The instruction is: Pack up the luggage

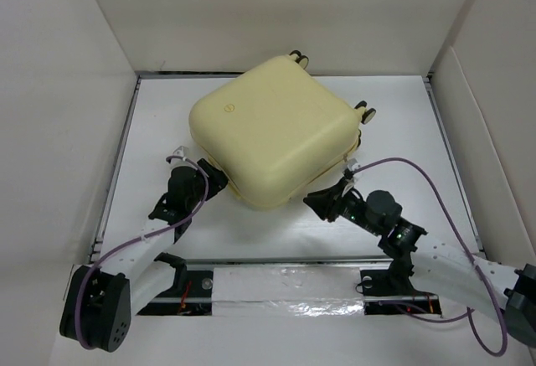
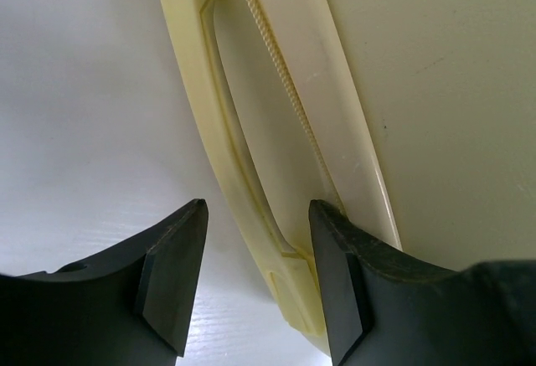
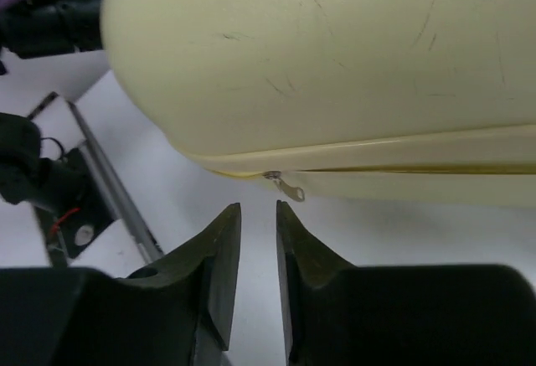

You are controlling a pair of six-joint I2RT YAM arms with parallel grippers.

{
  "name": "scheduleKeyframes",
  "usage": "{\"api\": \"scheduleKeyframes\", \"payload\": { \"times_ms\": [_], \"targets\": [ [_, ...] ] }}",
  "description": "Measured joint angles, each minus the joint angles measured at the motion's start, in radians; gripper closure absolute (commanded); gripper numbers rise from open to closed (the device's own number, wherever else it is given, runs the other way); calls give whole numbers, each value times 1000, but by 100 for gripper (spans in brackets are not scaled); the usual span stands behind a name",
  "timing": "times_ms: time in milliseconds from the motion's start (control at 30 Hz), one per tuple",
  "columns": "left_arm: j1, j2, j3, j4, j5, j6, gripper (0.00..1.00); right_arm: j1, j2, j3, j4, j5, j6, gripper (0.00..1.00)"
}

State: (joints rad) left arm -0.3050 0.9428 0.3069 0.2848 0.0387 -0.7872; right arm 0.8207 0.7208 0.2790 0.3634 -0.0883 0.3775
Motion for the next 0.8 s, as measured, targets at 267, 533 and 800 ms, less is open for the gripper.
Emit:
{"api": "scheduleKeyframes", "payload": {
  "times_ms": [267, 533, 800],
  "targets": [
    [0, 45, -5, 72, 14, 0, 66, 154, 342, 0, 225, 234, -19, 57],
    [2, 48, -27, 98, 6, 11, 80, 161, 518, 1, 400, 336, -34, 57],
    [4, 51, -38, 132, 3, 11, 56, 180, 631, 2, 541, 366, -34, 69]
  ]
}}
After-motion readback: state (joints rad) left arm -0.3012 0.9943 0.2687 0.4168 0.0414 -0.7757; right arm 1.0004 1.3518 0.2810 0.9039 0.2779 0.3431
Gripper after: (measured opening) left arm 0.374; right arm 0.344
